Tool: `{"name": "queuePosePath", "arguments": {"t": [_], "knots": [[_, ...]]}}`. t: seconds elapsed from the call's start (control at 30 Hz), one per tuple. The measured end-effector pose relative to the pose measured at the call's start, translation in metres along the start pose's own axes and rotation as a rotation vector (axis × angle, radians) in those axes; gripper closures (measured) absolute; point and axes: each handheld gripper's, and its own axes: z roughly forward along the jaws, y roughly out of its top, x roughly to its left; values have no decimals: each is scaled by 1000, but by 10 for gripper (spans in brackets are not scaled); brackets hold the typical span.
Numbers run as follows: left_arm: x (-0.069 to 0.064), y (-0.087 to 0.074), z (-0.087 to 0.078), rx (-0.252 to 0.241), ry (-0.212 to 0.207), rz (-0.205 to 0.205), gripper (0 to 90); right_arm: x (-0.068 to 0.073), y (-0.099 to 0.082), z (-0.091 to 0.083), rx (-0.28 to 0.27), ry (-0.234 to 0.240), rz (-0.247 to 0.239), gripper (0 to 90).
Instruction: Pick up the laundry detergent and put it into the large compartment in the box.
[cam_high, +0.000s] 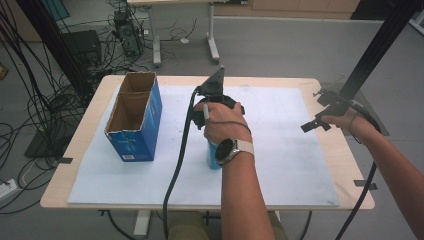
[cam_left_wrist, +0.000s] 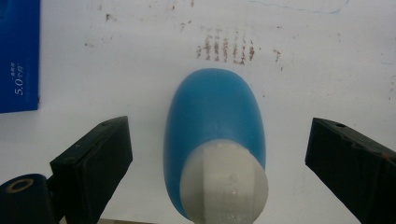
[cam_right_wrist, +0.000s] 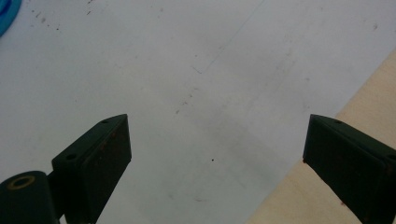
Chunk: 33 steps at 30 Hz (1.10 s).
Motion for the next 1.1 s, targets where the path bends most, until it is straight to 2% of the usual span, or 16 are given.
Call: {"name": "queuePosePath", "arguments": {"t": [0.57, 1.1], "knots": [[1, -1, 8, 4, 6, 12, 86, -1, -2, 2, 0, 2, -1, 75], [0, -1, 9, 4, 11, 16, 94, 0, -2, 2, 1, 4, 2, 75]]}}
